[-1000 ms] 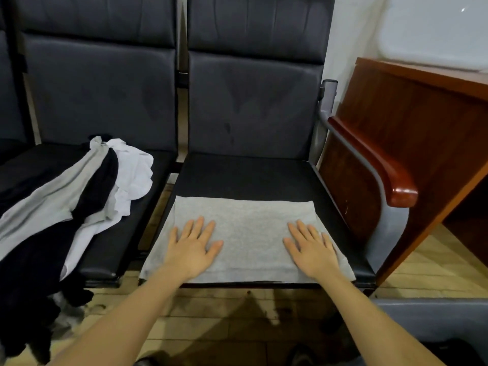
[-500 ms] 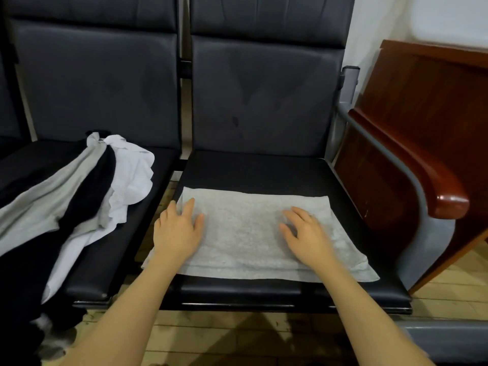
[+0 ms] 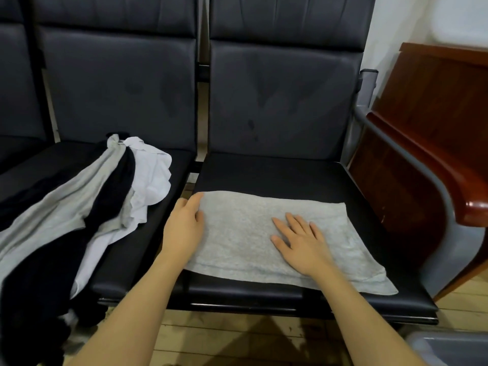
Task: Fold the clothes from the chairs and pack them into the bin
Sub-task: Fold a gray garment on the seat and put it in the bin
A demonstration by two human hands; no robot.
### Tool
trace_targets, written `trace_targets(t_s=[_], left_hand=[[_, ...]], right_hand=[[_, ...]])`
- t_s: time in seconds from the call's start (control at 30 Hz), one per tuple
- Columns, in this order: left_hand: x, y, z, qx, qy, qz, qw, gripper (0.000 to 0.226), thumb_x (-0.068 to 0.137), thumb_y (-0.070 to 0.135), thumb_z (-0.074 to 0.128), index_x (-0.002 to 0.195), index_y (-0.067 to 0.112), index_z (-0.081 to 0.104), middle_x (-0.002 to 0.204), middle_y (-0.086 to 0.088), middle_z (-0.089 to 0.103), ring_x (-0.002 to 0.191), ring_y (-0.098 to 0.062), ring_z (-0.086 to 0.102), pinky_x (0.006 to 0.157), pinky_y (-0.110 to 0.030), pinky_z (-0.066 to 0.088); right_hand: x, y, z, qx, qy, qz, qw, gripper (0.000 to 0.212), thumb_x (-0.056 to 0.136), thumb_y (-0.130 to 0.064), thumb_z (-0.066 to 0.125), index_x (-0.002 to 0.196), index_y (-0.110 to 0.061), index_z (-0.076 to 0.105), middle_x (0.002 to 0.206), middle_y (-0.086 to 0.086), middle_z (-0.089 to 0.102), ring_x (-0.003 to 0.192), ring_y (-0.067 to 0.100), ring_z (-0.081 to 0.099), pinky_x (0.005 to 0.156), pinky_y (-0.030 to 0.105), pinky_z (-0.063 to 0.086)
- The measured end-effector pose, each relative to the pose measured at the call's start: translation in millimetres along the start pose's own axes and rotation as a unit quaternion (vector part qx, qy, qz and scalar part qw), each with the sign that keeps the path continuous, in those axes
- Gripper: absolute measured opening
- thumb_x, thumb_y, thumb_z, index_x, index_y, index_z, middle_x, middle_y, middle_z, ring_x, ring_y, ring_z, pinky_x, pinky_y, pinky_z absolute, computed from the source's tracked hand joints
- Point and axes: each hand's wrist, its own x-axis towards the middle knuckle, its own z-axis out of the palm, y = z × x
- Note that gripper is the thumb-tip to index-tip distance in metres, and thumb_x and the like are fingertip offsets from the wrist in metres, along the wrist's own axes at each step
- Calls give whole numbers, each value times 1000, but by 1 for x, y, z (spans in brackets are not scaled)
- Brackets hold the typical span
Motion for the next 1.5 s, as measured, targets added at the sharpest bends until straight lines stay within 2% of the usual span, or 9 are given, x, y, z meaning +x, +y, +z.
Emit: trace_targets(t_s=[0.17,0.33,0.47,0.63,0.73,0.93,1.17,1.33,1.5], left_hand=[[2,20,-19,-45,37,79,995,42,93,14,53,133,25,51,100,5,53,78,-10,53,72,-22,46],[-5,48,-10,4,50,266,963,34,89,16,55,123,15,61,103,-2,67,88,-20,64,71,-38,55],[-12,76,14,7,46,333,942,33,83,11,63,116,13,65,102,-2,70,88,-19,66,71,-38,54],[-20,117,50,-4,15,328,945,35,80,7,67,115,15,65,89,2,69,84,-17,63,74,-31,49],[-27,143,71,-30,22,328,944,33,79,8,66,112,13,66,87,2,68,85,-11,58,85,-17,33],[-37,169,104,-66,-111,288,949,43,89,20,61,131,17,53,108,1,64,104,-16,56,92,-32,43],[-25,120,108,31,-96,214,972,32,94,18,54,125,16,60,133,0,52,125,-18,44,100,-30,27],[-11,106,108,44,-96,199,974,33,94,15,52,127,16,58,140,0,47,133,-16,36,104,-30,21],[11,99,113,74,-126,182,973,36,99,20,43,135,20,50,146,3,39,138,-13,28,107,-30,14]], right_hand=[[-3,-41,11,35,19,-10,999,56,98,-56,15,151,-37,9,161,-4,-1,147,13,-5,118,39,-6],[-9,-27,0,255,102,-17,962,40,99,-35,44,137,-23,49,148,-6,38,138,13,32,115,32,20],[-34,31,-15,111,124,4,986,39,99,-35,42,137,-29,47,146,-9,39,133,10,36,110,32,22],[-62,75,-17,59,97,71,991,42,99,-43,37,139,-34,41,148,-12,35,135,9,31,109,32,15],[-64,77,-10,88,84,80,989,43,99,-46,34,141,-37,38,149,-14,33,138,7,25,110,34,10],[-61,89,-13,309,193,114,924,29,100,-28,43,122,-21,60,123,-3,58,117,16,52,106,42,33],[-45,81,-21,295,222,137,919,29,96,-41,48,114,-21,59,104,-9,55,105,14,53,101,37,27],[-10,74,-25,341,245,225,879,60,89,-40,61,139,-17,38,132,4,51,123,23,46,107,44,22],[14,75,-24,288,215,276,891,55,93,-37,54,141,-17,37,139,10,43,128,30,34,105,42,21]])
